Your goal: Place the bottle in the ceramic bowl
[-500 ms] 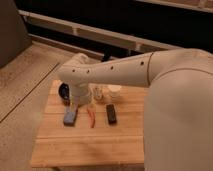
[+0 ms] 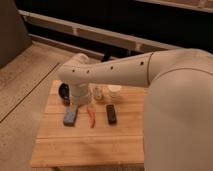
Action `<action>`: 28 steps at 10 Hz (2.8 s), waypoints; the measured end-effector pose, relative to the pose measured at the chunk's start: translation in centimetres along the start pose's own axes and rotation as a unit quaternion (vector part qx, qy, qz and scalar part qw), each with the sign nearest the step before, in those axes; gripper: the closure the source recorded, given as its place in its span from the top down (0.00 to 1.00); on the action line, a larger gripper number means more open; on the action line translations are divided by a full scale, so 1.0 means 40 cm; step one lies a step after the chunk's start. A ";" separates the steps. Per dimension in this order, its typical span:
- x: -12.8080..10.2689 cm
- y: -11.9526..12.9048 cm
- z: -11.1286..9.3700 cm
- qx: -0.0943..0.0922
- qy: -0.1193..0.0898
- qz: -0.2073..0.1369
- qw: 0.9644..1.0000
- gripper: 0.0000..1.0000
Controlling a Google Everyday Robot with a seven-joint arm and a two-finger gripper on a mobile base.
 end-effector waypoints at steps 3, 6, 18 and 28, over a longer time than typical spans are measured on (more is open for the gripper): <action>0.000 0.000 0.000 0.000 0.000 0.000 1.000 0.65; 0.000 0.000 0.000 0.000 0.000 0.000 1.000 0.65; 0.000 -0.001 0.000 0.000 0.000 0.000 1.000 0.65; -0.310 -0.103 0.007 0.008 -0.087 0.009 0.996 0.65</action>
